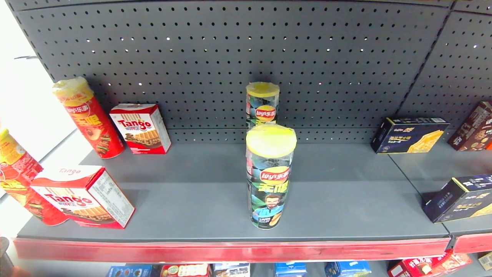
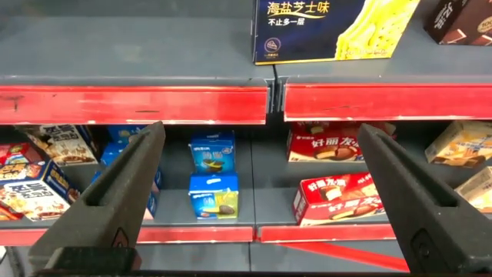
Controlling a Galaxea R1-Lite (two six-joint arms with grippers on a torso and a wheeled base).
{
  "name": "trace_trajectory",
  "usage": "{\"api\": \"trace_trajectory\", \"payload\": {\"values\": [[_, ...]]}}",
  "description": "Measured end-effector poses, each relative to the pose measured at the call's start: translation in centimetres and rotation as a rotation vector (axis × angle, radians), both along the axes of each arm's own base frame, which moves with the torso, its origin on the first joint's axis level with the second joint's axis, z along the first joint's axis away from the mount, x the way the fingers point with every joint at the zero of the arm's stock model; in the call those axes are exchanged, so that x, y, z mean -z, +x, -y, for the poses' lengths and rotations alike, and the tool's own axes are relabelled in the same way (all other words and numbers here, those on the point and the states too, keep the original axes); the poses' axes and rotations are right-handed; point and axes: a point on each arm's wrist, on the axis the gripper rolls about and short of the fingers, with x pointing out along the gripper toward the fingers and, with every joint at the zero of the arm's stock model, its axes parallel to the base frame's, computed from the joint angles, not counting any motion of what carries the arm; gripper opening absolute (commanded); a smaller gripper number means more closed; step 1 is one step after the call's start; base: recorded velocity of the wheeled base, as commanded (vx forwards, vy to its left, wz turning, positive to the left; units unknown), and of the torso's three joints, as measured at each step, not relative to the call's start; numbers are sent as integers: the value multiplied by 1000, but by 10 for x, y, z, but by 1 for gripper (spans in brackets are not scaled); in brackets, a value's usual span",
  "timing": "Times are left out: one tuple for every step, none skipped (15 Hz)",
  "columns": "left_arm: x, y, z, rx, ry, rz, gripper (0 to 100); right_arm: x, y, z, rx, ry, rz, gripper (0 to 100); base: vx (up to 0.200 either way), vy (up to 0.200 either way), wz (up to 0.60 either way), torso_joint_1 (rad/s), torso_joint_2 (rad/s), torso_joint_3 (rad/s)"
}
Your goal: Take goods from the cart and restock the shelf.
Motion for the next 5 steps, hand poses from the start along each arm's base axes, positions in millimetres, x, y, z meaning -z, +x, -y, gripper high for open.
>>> {"api": "trace_trajectory", "payload": {"values": [[0, 0, 0, 0, 0, 0, 100, 0, 0, 0, 0, -1, 0, 100, 0, 0, 0, 0, 0, 0], [0, 0, 0, 0, 0, 0, 100, 0, 0, 0, -1, -1, 1, 100, 0, 0, 0, 0, 0, 0], [0, 0, 0, 0, 0, 0, 100, 0, 0, 0, -1, -1, 1, 100, 0, 0, 0, 0, 0, 0], [0, 0, 0, 0, 0, 0, 100, 0, 0, 0, -2, -3, 1, 100, 0, 0, 0, 0, 0, 0], [0, 0, 0, 0, 0, 0, 100, 0, 0, 0, -2, -3, 1, 100, 0, 0, 0, 0, 0, 0]]}}
